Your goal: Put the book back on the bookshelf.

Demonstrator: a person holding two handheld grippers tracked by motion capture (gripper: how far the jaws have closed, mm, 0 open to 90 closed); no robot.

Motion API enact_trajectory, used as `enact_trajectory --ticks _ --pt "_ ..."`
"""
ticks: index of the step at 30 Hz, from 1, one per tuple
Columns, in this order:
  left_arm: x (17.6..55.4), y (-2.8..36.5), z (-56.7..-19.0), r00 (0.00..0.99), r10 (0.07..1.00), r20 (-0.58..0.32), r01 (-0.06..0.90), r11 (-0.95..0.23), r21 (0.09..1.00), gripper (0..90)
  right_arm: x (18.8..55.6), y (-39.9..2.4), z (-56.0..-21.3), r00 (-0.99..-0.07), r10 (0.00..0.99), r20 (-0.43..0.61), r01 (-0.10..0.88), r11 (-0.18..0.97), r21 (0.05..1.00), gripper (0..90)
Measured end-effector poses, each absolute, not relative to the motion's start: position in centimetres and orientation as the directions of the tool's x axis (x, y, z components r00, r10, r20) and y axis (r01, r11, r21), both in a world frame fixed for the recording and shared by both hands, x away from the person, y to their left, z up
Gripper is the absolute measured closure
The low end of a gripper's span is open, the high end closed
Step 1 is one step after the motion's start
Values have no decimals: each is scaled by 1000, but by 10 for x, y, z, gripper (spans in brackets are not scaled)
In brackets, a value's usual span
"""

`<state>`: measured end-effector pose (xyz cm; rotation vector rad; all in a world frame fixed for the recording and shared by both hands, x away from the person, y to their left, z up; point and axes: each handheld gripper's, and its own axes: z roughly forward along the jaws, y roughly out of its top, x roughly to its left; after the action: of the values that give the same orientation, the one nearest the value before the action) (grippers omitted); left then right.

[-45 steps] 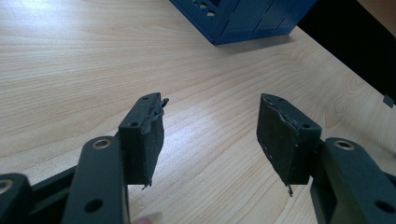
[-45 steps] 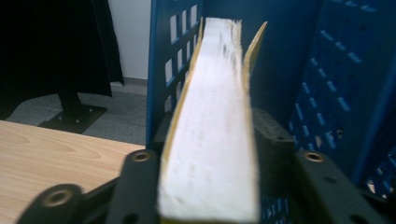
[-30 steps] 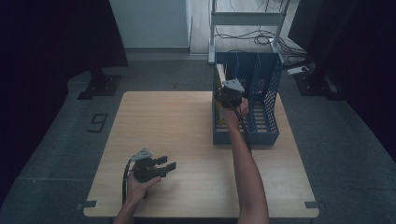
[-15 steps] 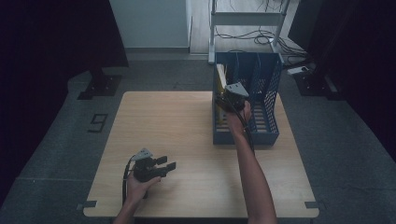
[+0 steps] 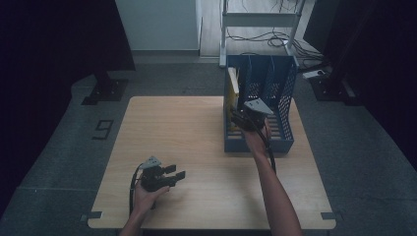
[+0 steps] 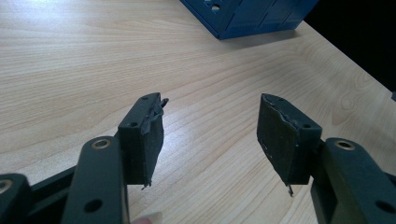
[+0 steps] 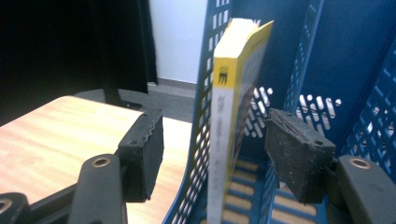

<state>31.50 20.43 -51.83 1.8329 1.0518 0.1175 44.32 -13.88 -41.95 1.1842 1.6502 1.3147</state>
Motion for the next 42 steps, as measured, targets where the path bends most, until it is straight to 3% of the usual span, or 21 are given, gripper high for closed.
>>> enact_trajectory --ticks 23,31,42 --pt "315 205 -520 619 706 -343 607 -154 779 407 343 -184 -472 -402 913 67 311 67 948 359" --pt "315 202 -521 620 708 -339 611 -165 774 405 323 -202 -496 -405 909 97 358 60 932 359" --pt "314 199 -522 625 706 -333 614 -180 769 401 321 -210 -503 -400 909 120 371 40 928 359"
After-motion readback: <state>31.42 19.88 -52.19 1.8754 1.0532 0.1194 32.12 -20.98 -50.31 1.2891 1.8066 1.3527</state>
